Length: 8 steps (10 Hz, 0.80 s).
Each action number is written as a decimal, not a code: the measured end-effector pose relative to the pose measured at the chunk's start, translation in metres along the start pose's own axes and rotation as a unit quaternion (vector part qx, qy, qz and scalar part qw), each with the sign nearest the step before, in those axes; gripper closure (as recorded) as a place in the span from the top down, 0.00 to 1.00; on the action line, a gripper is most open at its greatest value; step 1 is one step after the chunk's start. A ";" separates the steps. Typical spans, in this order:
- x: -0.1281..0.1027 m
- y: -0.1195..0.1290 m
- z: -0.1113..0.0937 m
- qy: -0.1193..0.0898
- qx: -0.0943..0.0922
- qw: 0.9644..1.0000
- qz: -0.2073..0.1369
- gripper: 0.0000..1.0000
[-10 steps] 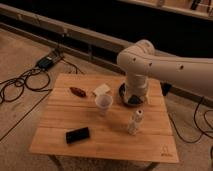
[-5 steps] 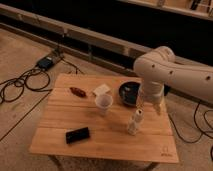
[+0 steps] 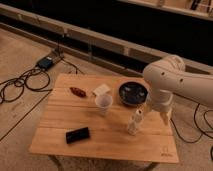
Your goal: Knock the bottle over
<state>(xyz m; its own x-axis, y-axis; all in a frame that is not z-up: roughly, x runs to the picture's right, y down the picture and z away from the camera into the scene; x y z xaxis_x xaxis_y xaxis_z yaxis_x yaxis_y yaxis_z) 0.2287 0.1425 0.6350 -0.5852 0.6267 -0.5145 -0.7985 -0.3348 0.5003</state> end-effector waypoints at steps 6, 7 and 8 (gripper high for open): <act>0.018 0.003 0.037 0.034 -0.002 0.999 0.003 0.65; 0.017 0.013 0.041 0.035 -0.006 0.999 -0.003 0.65; 0.014 0.020 0.042 0.033 -0.006 0.999 -0.010 0.65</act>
<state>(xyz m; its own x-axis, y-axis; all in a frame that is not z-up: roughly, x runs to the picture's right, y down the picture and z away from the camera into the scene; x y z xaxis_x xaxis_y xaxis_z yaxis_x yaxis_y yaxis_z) 0.2099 0.1740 0.6667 -0.5770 0.5850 -0.5700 -0.8115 -0.3321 0.4808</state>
